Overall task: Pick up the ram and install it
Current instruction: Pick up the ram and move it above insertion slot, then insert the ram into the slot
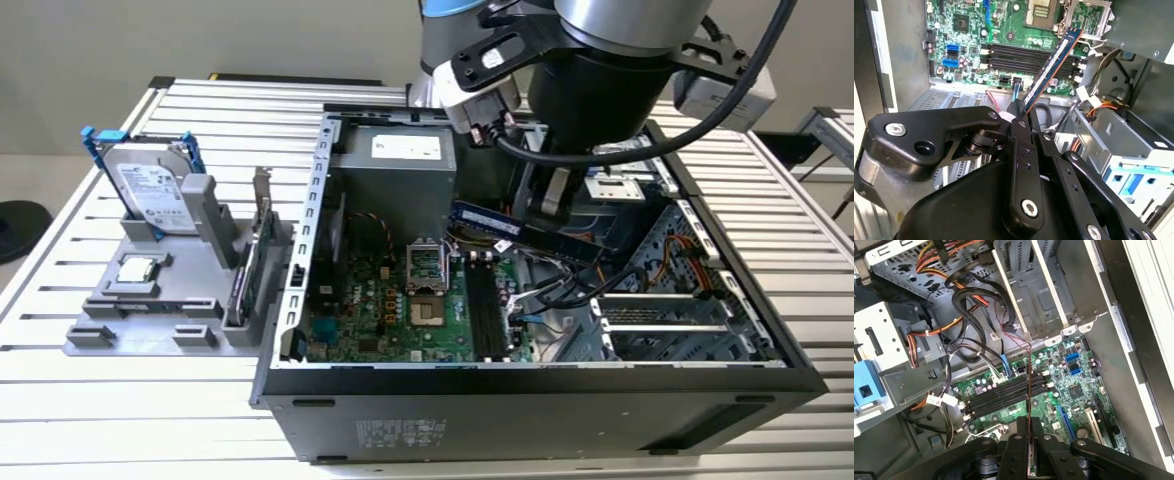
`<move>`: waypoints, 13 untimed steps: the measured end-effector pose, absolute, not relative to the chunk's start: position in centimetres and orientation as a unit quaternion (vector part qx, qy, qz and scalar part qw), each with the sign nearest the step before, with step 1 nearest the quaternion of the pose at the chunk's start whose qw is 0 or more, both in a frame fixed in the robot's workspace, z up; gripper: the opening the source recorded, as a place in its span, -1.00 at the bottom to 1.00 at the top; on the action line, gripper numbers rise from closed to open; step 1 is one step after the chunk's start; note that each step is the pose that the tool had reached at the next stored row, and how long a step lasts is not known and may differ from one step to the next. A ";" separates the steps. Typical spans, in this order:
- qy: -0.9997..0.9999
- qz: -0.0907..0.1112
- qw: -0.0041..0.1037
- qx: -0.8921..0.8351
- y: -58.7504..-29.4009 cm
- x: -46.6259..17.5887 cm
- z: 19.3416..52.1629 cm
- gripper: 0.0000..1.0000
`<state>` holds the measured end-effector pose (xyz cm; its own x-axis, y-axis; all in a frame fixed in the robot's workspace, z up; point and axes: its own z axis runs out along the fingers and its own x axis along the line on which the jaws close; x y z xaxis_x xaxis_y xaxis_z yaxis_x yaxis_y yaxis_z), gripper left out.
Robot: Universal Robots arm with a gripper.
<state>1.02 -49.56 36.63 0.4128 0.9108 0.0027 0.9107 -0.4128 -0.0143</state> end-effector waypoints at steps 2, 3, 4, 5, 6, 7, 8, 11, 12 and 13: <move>-0.534 0.003 0.007 -0.845 -49.6 1.0 36.6 -1.00; -0.530 0.003 0.007 -0.848 -49.6 1.0 36.6 -1.00; -0.526 0.003 0.007 -0.850 -49.6 1.0 36.6 -1.00; -0.522 0.003 0.007 -0.853 -49.6 1.0 36.6 -1.00; -0.518 0.003 0.007 -0.855 -49.6 1.0 36.6 -1.00; -0.514 0.003 0.007 -0.858 -49.6 1.0 36.6 -1.00; -0.510 0.002 0.007 -0.860 -49.6 1.0 36.6 -1.00; -0.498 0.002 0.007 -0.867 -49.6 1.0 36.6 -1.00; -0.494 0.002 0.007 -0.869 -49.6 1.0 36.6 -1.00; -0.490 0.002 0.007 -0.872 -49.6 1.0 36.6 -1.00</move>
<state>1.02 -49.56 36.64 0.5198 0.8543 0.0026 0.8542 -0.5197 -0.0142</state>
